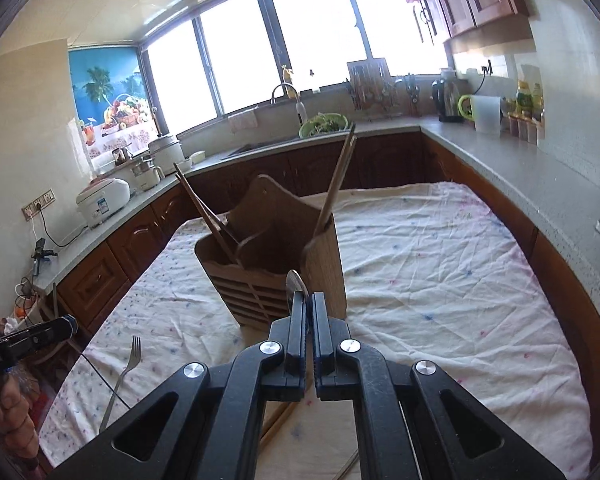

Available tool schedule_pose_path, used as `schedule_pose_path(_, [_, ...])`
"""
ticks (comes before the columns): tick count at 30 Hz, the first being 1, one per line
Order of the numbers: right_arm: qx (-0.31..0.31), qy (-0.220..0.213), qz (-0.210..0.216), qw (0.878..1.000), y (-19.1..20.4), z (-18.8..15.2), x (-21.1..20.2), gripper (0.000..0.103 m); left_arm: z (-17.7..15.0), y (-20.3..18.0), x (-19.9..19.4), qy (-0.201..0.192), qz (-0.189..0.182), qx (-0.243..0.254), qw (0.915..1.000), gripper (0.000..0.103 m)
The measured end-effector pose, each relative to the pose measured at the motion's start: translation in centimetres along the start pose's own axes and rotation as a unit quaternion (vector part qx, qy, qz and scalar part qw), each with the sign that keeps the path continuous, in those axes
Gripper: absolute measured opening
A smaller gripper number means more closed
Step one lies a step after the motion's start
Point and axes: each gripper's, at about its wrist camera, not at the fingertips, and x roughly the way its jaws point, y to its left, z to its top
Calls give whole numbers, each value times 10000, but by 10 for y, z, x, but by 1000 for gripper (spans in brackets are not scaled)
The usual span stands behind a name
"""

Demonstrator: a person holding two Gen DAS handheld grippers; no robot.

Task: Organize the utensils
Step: 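Carry the fork toward the holder with the left tool while the right tool grasps the spoon, then carry the fork and the spoon over the wooden holder with both tools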

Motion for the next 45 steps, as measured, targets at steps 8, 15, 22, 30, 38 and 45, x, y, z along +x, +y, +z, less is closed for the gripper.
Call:
schedule_pose_path(8, [-358,-643,-138,9972,22,39,-20,2,33,-4,-3,-339,46,163,9993,20])
schedule_pose_path(15, [-361,-1154,-281,9923,24,71,-27,2,68,-10,1,-671,36,291,9973,20])
schedule_pose_path(22, [-520,-1508,-482,9860,27,100,-20,2,107,-18,18,-1023,18,453,9937,20])
schedule_pose_path(30, [-794,-1621,-830,9801,23,114,11,2,143,-25,57,-1216,-52,483,9914,20])
schedule_pose_path(38, [-897,-1455,-947,9807,17,100,43,2,136,-22,113,-1032,-38,420,9938,20])
schedule_pose_path(45, [-998,-1193,-949,9833,22,70,68,2,108,-14,141,-808,-29,311,9962,20])
